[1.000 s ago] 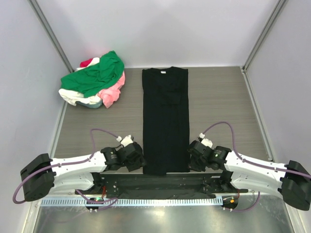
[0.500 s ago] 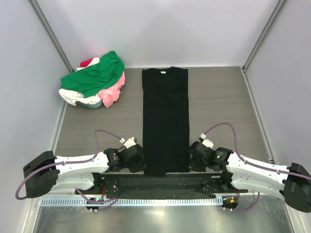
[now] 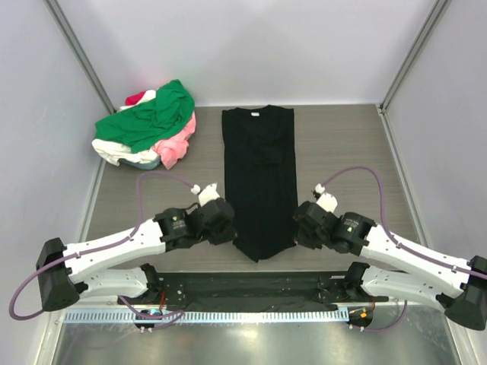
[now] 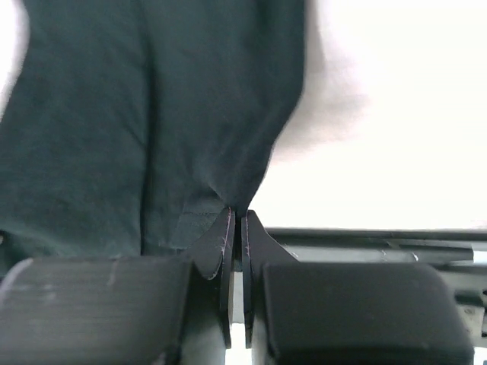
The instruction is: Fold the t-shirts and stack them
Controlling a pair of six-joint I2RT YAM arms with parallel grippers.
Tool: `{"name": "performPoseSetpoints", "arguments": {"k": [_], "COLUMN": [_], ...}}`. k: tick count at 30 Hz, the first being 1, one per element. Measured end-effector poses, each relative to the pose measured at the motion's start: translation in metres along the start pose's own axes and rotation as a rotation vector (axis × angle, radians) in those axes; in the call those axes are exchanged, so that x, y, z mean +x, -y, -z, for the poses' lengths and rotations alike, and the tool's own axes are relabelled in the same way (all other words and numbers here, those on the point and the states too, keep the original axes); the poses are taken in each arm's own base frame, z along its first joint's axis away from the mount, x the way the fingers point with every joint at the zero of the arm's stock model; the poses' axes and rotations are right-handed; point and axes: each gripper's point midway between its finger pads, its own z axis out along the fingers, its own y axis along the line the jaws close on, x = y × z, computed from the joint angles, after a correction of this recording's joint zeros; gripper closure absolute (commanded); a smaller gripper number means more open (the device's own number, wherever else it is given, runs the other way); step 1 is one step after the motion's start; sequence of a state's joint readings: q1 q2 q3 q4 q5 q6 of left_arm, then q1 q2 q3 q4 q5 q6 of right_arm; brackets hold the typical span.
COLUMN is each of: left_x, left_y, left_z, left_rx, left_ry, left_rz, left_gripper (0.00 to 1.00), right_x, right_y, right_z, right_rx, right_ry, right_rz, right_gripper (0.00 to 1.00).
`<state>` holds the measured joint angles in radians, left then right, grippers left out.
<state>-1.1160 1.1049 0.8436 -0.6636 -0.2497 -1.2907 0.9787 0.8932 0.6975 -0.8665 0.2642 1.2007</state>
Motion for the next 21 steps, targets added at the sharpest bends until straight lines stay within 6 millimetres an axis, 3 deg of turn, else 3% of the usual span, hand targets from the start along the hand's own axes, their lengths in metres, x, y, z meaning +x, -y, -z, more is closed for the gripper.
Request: {"name": "performPoseSetpoints", "arguments": {"k": [3, 8, 15, 21], "left_x": [-0.035, -0.084, -0.154, -0.197], "left_y": [0.007, 0.000, 0.005, 0.006], "left_z": [0.002, -0.009, -0.033, -0.066], "left_rx": [-0.023, -0.099, -0.158, -0.194], "left_ry": [0.058, 0.108, 0.131, 0.120], "left_rz": [-0.002, 0.014, 0.025, 0.012], "left_gripper": [1.00, 1.00, 1.00, 1.00], "right_x": [-0.028, -0.084, -0.158, -0.200], "right_y": [-0.016, -0.024, -0.022, -0.032], "right_z": [0.007, 0.002, -0.017, -0.045], "right_rx": [0.017, 0.112, 0.201, 0.226], "right_ry": [0.071, 0.154, 0.205, 0.193], "right_rz": [0.023, 0.030, 0.036, 0.069], "right_gripper": [0.99, 0.99, 0.99, 0.99]}}
